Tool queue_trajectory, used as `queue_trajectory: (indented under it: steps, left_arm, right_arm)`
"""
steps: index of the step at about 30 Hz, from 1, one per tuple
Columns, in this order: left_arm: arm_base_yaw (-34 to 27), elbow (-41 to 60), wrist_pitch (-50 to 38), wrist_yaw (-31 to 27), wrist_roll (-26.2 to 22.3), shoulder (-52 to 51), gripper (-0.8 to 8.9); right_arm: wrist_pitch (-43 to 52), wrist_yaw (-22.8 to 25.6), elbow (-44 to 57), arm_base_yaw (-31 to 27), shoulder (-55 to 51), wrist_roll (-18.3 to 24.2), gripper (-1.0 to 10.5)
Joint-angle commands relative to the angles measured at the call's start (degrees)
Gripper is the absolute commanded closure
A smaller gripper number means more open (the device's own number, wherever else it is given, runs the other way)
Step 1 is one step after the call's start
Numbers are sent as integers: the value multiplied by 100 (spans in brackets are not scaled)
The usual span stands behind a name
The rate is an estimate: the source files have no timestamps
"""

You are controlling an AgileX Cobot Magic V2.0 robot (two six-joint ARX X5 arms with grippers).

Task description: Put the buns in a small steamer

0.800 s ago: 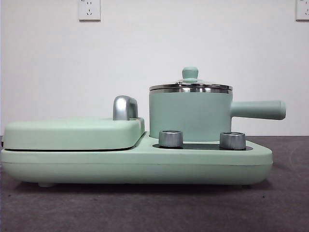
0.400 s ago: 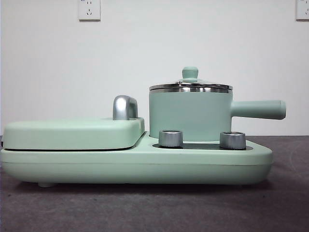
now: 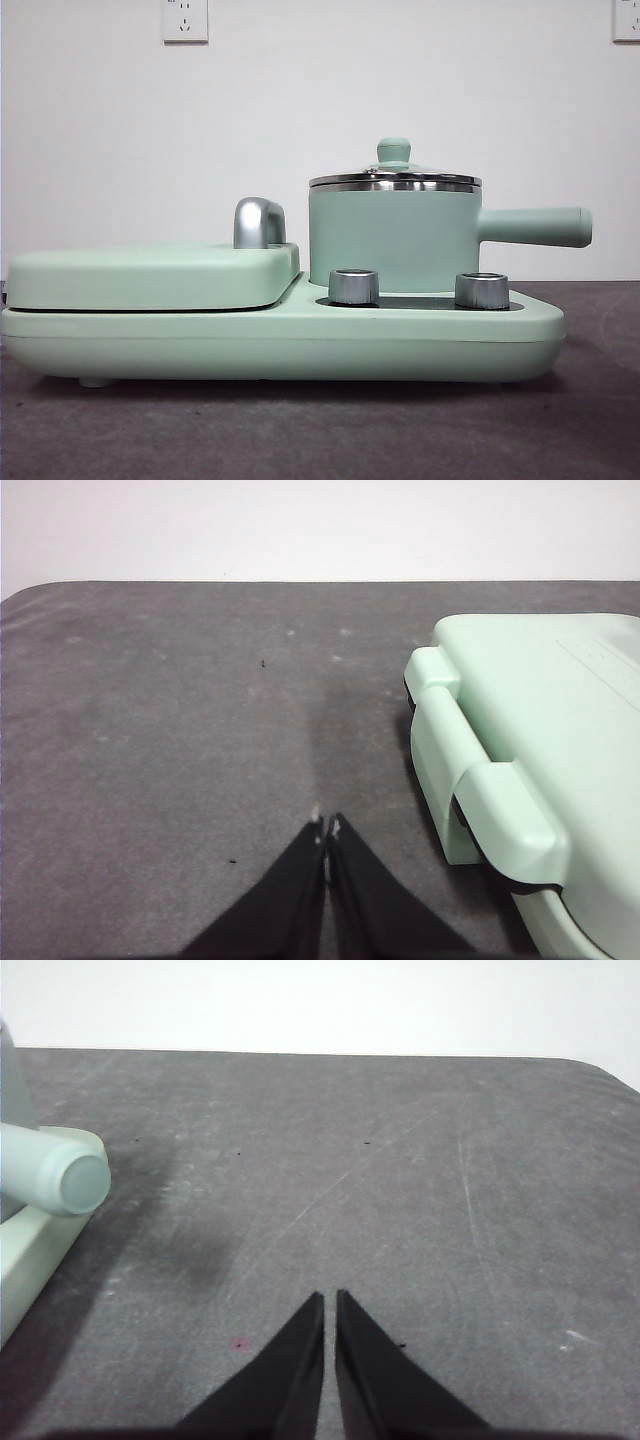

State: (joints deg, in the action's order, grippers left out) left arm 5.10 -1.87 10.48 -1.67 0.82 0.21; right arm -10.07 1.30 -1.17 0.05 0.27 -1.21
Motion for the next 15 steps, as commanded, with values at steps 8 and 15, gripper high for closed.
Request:
queue_trajectory:
  steps: [8, 15]
  left_arm:
    - [0, 109, 26, -28, -61, -2, 806]
    - [0, 109, 26, -28, -61, -2, 806]
  right_arm:
    - [42, 4, 52, 24, -7, 188, 930]
    - [127, 7, 52, 22, -7, 188, 930]
